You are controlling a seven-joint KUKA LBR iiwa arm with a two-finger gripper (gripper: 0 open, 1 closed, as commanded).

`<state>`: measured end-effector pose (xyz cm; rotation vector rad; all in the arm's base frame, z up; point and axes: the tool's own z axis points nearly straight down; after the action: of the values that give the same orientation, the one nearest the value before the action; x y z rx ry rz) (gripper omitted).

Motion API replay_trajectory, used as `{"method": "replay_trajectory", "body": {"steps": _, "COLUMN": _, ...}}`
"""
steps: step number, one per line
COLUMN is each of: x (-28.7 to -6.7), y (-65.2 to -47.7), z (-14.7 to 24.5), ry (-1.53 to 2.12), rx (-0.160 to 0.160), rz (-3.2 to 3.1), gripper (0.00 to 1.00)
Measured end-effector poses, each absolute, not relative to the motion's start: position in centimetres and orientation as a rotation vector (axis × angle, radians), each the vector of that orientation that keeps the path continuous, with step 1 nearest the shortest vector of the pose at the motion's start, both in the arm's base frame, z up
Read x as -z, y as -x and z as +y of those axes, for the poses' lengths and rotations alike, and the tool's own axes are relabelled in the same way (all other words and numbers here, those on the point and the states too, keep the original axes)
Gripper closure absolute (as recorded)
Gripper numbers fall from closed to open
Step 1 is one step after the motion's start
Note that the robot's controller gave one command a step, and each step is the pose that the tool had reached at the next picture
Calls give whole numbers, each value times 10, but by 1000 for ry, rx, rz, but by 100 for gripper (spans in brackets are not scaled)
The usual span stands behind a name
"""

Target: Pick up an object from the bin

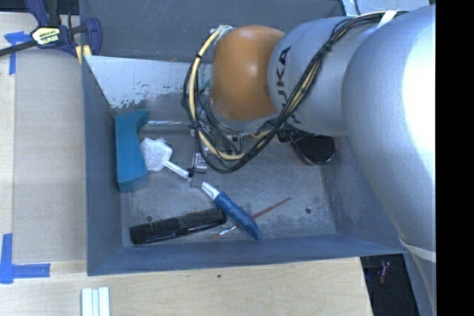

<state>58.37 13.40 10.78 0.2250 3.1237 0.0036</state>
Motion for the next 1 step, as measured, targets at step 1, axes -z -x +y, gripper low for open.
{"method": "replay_trajectory", "body": {"steps": 1, "x": -83, "y": -576, "z": 133, "ry": -359, "rx": -1, "rz": 3116, "gripper": 100}}
